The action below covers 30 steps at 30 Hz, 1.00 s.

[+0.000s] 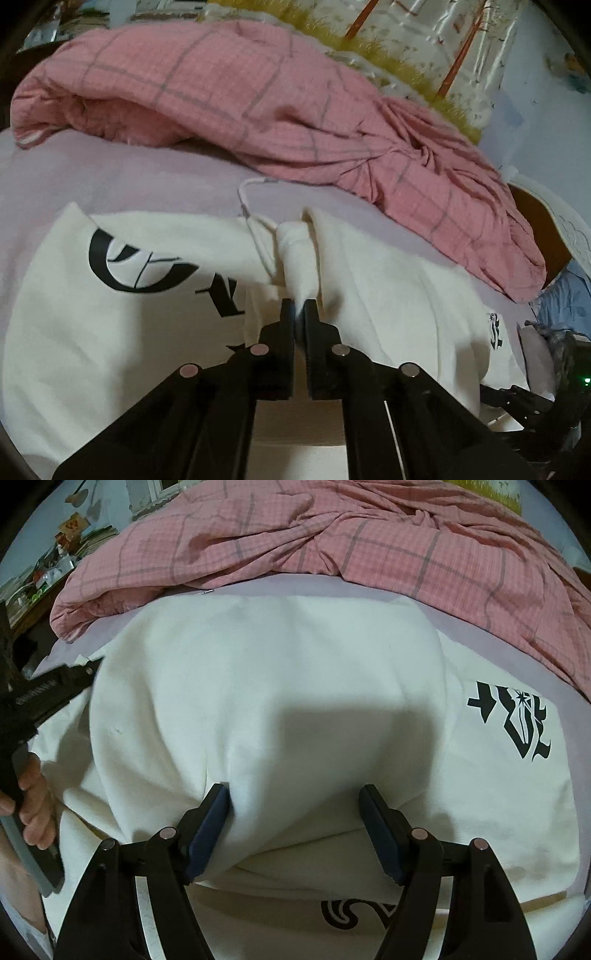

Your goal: Fold large clothes

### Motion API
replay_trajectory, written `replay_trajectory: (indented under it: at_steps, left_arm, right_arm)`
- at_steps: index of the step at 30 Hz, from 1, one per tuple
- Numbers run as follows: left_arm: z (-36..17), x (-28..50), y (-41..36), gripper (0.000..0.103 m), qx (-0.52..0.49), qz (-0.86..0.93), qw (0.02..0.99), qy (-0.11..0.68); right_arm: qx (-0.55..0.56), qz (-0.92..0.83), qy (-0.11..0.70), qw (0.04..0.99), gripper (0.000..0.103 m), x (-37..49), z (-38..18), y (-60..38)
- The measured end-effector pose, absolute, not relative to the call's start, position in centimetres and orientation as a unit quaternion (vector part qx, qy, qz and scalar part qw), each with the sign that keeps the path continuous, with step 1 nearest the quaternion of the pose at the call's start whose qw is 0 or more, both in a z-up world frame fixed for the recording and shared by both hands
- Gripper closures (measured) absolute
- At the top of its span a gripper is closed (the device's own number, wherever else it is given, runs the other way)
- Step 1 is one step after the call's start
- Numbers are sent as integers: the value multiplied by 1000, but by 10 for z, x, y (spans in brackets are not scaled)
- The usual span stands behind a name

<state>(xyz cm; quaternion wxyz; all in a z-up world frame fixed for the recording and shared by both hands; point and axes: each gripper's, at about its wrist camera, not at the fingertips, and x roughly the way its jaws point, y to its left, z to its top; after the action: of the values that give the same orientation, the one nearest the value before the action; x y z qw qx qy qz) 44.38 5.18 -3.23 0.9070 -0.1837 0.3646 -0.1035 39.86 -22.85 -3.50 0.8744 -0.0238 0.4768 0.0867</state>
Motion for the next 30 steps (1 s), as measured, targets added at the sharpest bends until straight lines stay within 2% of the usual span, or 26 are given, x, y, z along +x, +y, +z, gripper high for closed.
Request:
replay_trajectory:
  at_steps: [1, 3, 4, 5, 9, 11, 15, 21, 22, 23, 27, 28, 30]
  left_arm:
    - [-32, 444, 54, 92, -187, -110, 906, 363]
    - [-26, 443, 62, 72, -194, -103, 912, 347]
    - [-23, 445, 66, 56, -198, -97, 916, 334]
    - [-16, 452, 66, 53, -191, -98, 919, 330]
    - [-1, 497, 49, 53, -105, -78, 918, 374]
    - [-7, 511, 52, 53, -121, -71, 911, 389]
    - [-29, 519, 60, 58, -192, -145, 883, 403]
    - [-22, 512, 39, 58, -144, -161, 892, 396]
    - [-23, 512, 35, 63, -130, -150, 896, 397]
    - [-24, 512, 33, 91, -115, -131, 901, 397]
    - [-10, 494, 58, 94, -175, -96, 916, 348]
    - [-5, 488, 64, 99, -185, -94, 917, 340]
    - [4, 478, 75, 103, -139, 3, 939, 314]
  right_arm:
    - [-23, 87, 478, 874, 29, 399, -35, -228]
    - [-20, 89, 478, 874, 29, 399, -36, -230]
    - [-19, 90, 477, 874, 29, 399, -36, -230]
    - [-17, 90, 476, 875, 29, 399, -37, -230]
    - [-17, 96, 474, 875, 29, 401, -37, -231]
    - [-13, 104, 475, 874, 29, 402, -38, -233]
    - [-13, 106, 475, 874, 29, 404, -37, -231]
    - [-16, 102, 474, 875, 29, 404, -38, -230]
    - [-16, 102, 473, 875, 29, 404, -38, -231]
    - [-16, 102, 473, 875, 29, 404, -38, -231]
    - [-18, 105, 471, 876, 29, 404, -39, -232]
    - [-18, 105, 471, 876, 29, 404, -39, -232]
    - [-19, 101, 472, 875, 29, 404, -39, -233]
